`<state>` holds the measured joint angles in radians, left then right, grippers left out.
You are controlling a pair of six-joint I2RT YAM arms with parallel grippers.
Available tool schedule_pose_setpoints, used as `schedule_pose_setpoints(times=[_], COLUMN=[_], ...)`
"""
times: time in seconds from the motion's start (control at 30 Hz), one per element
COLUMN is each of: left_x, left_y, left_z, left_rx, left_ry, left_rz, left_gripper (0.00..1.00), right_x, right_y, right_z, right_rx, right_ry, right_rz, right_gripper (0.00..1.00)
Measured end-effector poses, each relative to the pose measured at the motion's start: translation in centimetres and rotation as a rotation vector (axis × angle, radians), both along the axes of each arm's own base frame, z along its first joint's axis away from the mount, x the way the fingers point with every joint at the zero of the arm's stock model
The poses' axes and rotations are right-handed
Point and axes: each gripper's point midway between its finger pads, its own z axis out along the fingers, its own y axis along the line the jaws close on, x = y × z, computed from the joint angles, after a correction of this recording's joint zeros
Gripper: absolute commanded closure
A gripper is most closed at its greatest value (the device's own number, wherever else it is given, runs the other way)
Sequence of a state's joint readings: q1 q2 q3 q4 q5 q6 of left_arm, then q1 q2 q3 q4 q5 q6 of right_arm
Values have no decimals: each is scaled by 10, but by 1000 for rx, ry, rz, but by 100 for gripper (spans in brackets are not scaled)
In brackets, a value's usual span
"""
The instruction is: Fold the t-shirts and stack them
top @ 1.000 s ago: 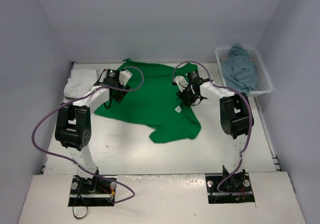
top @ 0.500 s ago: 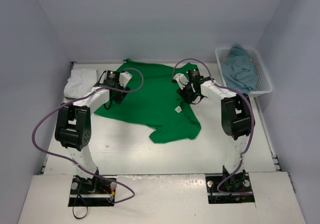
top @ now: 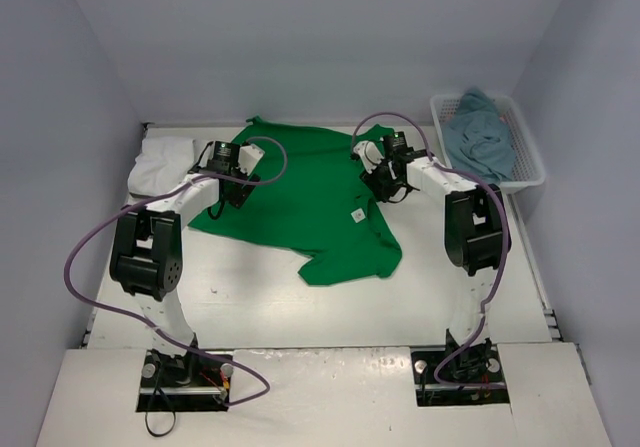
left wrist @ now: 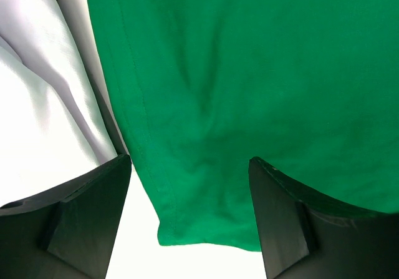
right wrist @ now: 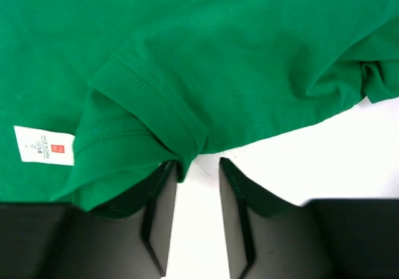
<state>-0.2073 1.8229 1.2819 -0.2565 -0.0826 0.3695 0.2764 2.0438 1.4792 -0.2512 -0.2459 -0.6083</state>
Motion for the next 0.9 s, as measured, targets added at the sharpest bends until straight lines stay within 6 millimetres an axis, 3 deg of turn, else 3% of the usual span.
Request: schedule_pose_setpoints(times=[0.13,0.43,0.57,0.6,0.63,0.7,0.9], left_x=[0,-1,-1,-1,-1,-3,-9], left_y=[0,0,0,0,0,1,2], left_z=[0,-1,-1,-1,-2,-4,-9], left_rx=[0,1,1,1,1,3,6], left_ry=[0,3,4,4,5,10,27], left_rz=[0,0,0,0,0,0,0], left_gripper=[30,30,30,30,30,30,30], right_x=[0,-6,-10,-11,-11,-12,-5], right_y=[1,6,7,7,7,7,0], right_z=[0,-4,-11,-13,-15,-19,-19], right_rx=[7,32,35,35,33,27,-13], right_ry=[2,22,40,45,49,55,23], right_rz=[5,22,33,36,39,48,29], right_gripper=[63,65,75,80,91,100,100])
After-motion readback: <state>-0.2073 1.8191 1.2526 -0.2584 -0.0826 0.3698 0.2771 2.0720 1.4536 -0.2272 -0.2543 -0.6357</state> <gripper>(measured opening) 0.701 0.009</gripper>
